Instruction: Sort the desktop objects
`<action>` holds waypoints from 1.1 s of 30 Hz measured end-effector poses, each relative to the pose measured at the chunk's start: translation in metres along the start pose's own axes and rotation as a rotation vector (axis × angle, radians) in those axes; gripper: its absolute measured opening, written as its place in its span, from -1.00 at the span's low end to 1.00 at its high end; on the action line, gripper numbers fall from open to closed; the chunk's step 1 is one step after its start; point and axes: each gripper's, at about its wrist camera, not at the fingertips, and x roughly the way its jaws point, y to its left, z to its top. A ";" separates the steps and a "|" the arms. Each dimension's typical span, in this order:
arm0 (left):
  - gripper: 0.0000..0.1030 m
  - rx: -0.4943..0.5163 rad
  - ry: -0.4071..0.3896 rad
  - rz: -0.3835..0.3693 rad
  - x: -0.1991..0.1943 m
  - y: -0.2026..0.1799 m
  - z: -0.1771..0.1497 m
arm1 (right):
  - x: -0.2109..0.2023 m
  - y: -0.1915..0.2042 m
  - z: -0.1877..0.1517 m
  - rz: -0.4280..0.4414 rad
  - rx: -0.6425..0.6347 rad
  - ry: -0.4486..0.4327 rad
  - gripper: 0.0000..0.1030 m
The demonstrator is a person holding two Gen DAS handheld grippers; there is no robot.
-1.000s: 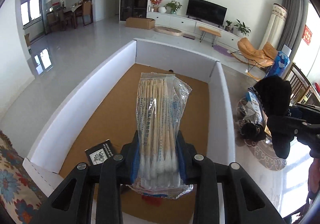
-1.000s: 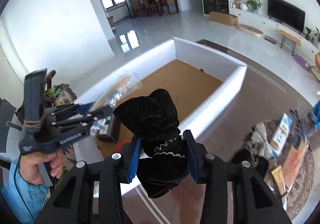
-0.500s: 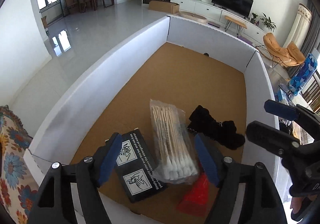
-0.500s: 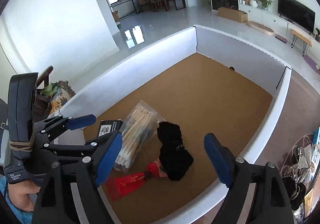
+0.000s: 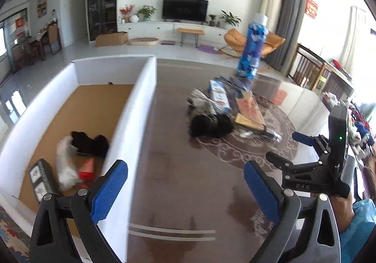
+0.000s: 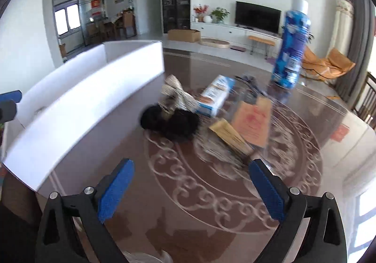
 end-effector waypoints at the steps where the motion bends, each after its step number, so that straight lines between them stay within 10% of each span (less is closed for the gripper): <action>1: 0.96 0.014 0.026 -0.002 0.015 -0.015 -0.005 | 0.002 -0.019 -0.012 -0.024 0.014 0.020 0.92; 10: 0.96 0.030 0.141 0.052 0.120 -0.070 -0.035 | -0.002 -0.089 -0.071 -0.014 0.129 0.078 0.92; 33: 1.00 0.042 0.128 0.100 0.148 -0.072 -0.036 | 0.015 -0.093 -0.076 -0.095 0.188 0.134 0.94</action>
